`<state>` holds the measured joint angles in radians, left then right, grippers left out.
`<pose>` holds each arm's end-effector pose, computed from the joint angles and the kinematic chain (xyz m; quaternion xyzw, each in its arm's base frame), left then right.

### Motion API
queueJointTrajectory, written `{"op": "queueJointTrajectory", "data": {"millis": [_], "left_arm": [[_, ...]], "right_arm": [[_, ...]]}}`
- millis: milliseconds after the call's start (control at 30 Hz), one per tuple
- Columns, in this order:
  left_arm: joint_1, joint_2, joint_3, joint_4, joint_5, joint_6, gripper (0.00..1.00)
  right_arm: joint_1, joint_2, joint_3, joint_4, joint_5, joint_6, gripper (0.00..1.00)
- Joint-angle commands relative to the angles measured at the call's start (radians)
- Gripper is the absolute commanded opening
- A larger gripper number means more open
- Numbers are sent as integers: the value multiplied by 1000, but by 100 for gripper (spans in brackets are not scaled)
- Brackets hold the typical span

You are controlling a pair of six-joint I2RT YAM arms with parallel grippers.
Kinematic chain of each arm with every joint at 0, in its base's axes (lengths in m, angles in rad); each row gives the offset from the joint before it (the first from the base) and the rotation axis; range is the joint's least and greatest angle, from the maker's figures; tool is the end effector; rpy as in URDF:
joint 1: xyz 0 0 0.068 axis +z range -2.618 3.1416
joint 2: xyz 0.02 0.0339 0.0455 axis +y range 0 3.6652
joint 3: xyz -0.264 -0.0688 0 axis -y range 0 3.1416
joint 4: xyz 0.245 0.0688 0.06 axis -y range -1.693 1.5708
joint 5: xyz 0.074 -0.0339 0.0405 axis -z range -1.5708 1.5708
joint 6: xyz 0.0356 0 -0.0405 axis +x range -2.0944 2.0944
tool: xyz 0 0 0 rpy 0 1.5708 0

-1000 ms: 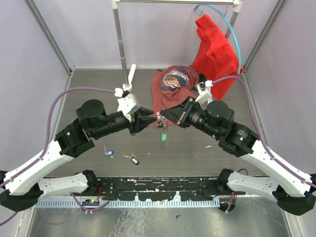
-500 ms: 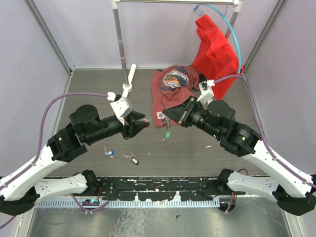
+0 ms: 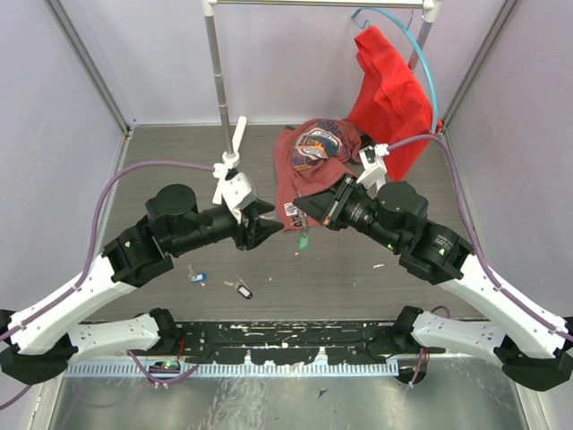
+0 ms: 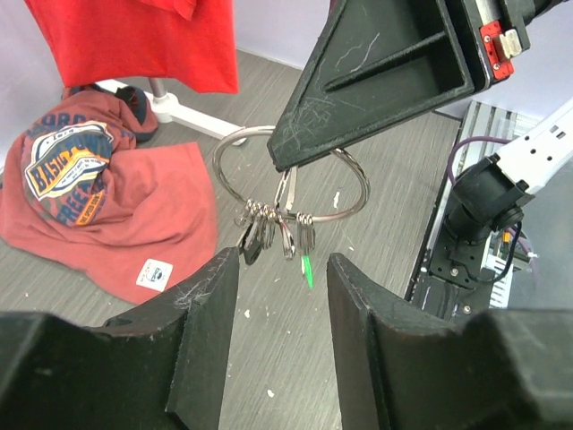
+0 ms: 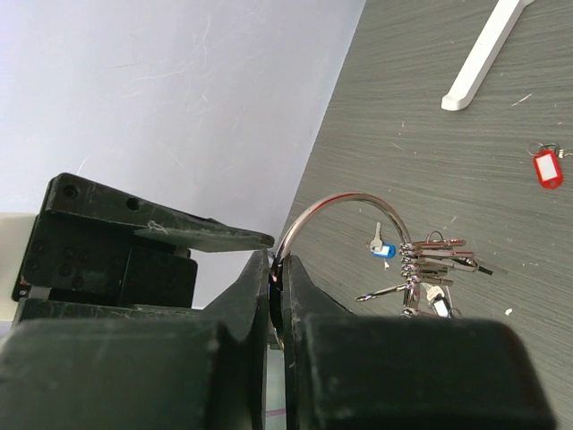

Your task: Put the keys on the keyring

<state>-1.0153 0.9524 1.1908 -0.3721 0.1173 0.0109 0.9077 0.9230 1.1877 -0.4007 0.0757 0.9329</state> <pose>0.1015 -0.1715 0.4302 0.4025 0.6358 -0.3550 0.5548 0.1190 0.1480 0.4312 0.0344 0.7526 0.5055 0.4205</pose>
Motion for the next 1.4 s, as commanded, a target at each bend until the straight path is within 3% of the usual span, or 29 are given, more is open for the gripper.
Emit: {"op": "queueJointTrajectory", "data": {"millis": [0,333,633,833,933,1133,1367], "left_arm": [[0,11,8,85,16,10,51],[0,50,28,128,22,20,39],[-1,65,37,134,16,21,36],[0,31,19,-40,-153,-27,36],[1,-25,-30,-139,-288,-100,38],[1,-75,-119,-370,-525,-399,42],[1,-5,-224,-540,-569,-679,43]], "right_arm": [[0,-23,26,109,-26,-12,0],[0,-26,22,118,-42,-6,0],[0,-29,16,115,-38,-10,0],[0,-25,57,-45,86,-88,0],[0,-16,81,-131,130,-132,0],[0,-5,79,-198,186,-169,0],[0,-1,81,-242,200,-183,0]]}}
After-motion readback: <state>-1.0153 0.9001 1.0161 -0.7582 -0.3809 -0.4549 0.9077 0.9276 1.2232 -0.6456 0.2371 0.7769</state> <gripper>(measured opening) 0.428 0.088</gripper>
